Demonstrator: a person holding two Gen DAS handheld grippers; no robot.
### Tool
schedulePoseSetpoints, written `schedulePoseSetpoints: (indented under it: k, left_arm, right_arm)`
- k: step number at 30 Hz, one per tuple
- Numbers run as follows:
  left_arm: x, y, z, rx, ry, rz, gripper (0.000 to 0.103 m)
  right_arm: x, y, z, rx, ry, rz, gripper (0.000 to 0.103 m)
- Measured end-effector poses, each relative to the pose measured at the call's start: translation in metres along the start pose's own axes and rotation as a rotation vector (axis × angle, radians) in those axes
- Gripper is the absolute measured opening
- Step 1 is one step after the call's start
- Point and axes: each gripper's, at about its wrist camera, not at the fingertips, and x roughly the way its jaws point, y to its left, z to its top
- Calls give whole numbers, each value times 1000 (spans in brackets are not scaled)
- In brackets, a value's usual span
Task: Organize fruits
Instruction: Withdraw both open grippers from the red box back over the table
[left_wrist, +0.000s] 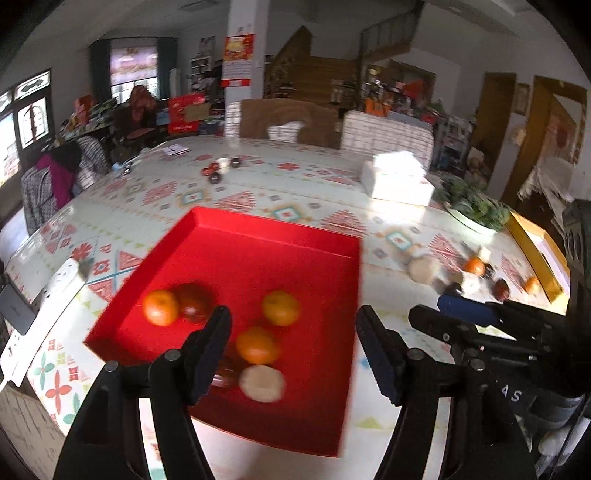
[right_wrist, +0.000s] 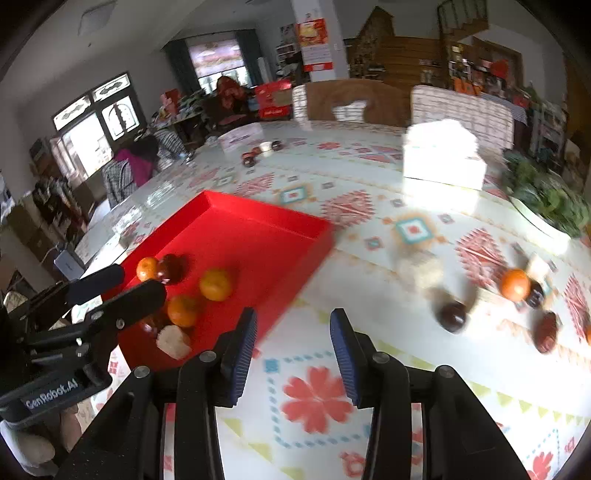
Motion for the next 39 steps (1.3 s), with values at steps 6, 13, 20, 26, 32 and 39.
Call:
schedulePoseSetpoints:
  k: [6,13,20,26,32,39]
  left_arm:
    - [3,-46,-6,77,27,-36,70]
    - [13,-102,-14,162,67,-90,71]
    - [29,-142,-23,203,114,-138,71]
    - [42,-160,-27,212,151,-169,71]
    - [52,-165,-27,206,171,-184,71]
    - [62,-160,-17,166,187,-220,71]
  right_arm:
    - [-22,-43,-16,66,-19,-21,47]
    - [-50,-109,-37,189,-40,-53,47]
    - [-83,-174,-57,285,-71,-119,47]
    - [-110,-230,-74,380,-97,-186,47]
    - [-124,-271,-85,466,-113,-210,47]
    - [-121,-284,-72,476,-117,-267,47]
